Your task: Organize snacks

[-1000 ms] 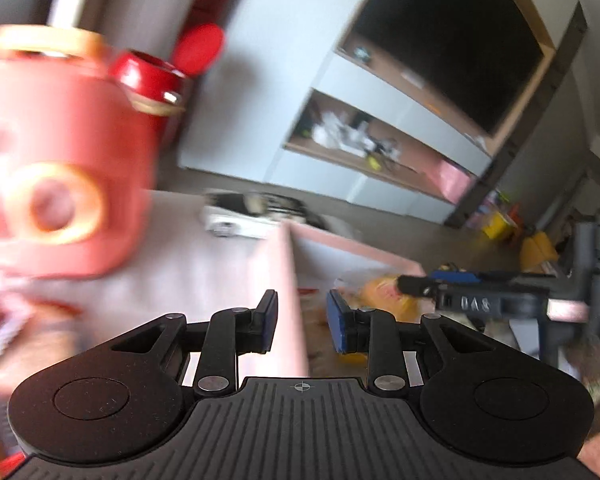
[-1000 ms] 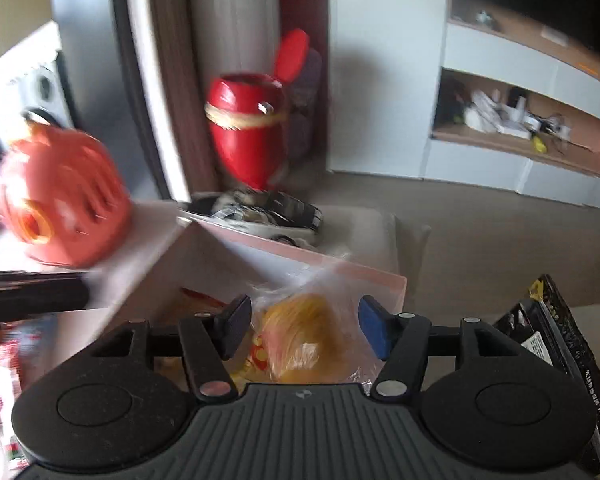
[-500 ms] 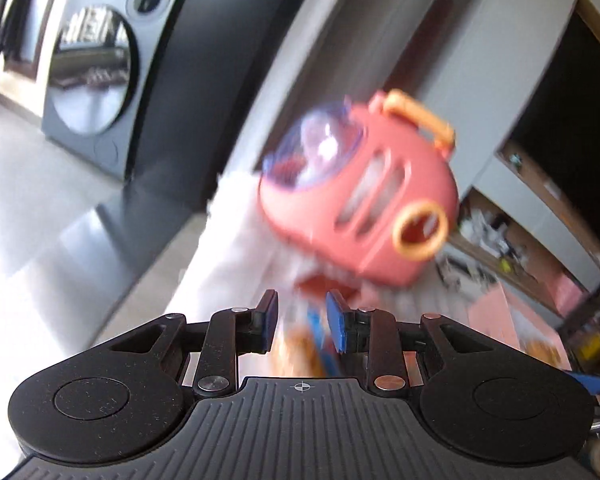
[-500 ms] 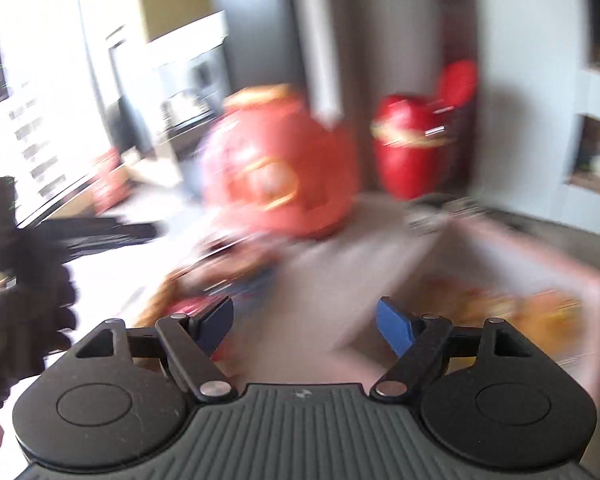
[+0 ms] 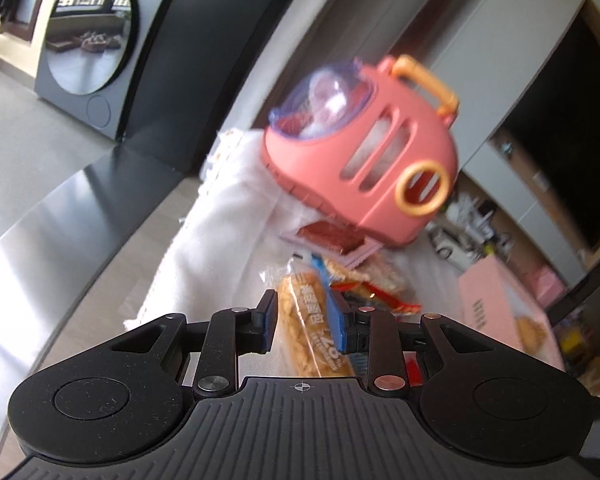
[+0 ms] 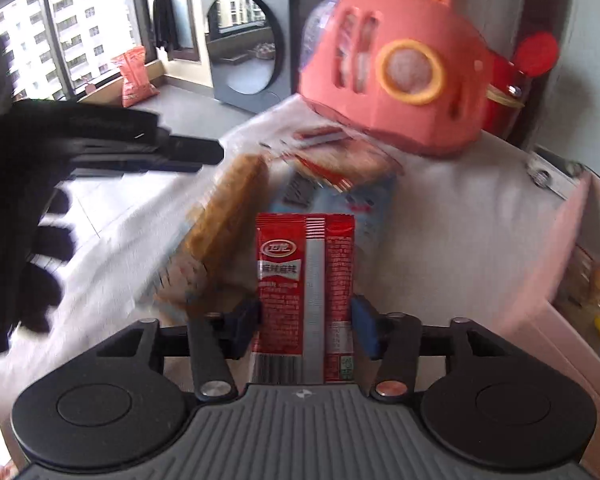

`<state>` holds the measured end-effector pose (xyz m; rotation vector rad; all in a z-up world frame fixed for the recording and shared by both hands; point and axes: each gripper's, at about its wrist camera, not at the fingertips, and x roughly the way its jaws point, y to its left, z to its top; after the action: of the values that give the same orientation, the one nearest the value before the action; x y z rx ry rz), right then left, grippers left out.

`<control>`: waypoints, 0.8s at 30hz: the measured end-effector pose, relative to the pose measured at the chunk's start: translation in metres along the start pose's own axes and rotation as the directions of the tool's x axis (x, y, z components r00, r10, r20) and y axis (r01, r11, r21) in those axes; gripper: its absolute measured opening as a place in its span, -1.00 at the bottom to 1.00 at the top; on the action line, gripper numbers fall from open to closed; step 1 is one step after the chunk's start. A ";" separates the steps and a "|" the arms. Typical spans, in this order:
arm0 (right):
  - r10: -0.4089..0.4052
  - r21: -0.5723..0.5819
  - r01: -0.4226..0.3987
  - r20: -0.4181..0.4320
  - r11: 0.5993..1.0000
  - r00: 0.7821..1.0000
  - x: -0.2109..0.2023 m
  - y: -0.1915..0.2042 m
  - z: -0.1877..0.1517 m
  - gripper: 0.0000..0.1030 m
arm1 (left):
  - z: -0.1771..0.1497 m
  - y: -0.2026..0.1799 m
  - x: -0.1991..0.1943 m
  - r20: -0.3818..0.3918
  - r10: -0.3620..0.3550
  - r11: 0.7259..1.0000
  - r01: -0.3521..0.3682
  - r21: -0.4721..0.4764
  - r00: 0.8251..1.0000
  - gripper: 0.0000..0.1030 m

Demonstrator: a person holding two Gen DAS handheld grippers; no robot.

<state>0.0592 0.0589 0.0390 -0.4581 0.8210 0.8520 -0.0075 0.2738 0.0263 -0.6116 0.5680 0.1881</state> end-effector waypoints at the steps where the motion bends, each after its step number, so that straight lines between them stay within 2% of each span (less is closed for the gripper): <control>1: -0.021 -0.001 0.021 -0.004 1.000 1.000 -0.006 -0.004 -0.008 -0.08 | -0.002 -0.002 0.006 -0.018 -0.005 1.000 0.005 0.008 1.000 -0.40; 5: -0.117 0.003 0.117 -0.017 0.993 0.993 -0.034 -0.024 -0.045 -0.08 | -0.012 -0.015 0.005 -0.006 0.002 0.994 -0.001 0.107 1.000 -0.38; 8: -0.177 0.034 0.178 -0.022 0.983 0.984 -0.049 -0.043 -0.067 -0.08 | -0.020 -0.023 -0.001 -0.037 -0.036 0.989 0.041 0.145 0.999 -0.39; 11: -0.196 0.089 0.197 -0.017 0.976 0.980 -0.062 -0.054 -0.082 -0.02 | -0.034 -0.036 -0.007 -0.075 -0.065 0.976 0.079 0.203 0.995 -0.39; 15: -0.221 0.131 0.218 0.009 0.967 0.975 -0.068 -0.058 -0.094 0.23 | -0.053 -0.059 -0.013 -0.135 -0.113 0.946 0.148 0.290 0.984 -0.39; 18: -0.238 0.124 0.233 0.022 0.964 0.971 -0.073 -0.053 -0.104 0.26 | -0.064 -0.075 -0.015 -0.185 -0.161 0.918 0.216 0.333 0.970 -0.38; 22: -0.235 0.168 0.227 0.032 0.959 0.971 -0.083 -0.055 -0.114 0.26 | -0.077 -0.098 -0.015 -0.233 -0.191 0.882 0.271 0.387 0.954 -0.38; 24: -0.234 0.164 0.220 0.073 0.962 0.969 -0.098 -0.047 -0.118 0.27 | -0.082 -0.111 -0.015 -0.248 -0.197 0.860 0.289 0.420 0.948 -0.26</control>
<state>0.0063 -0.0924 0.0462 -0.3650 0.7272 0.5869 -0.0202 0.1357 0.0336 -0.2404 0.6926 -0.2482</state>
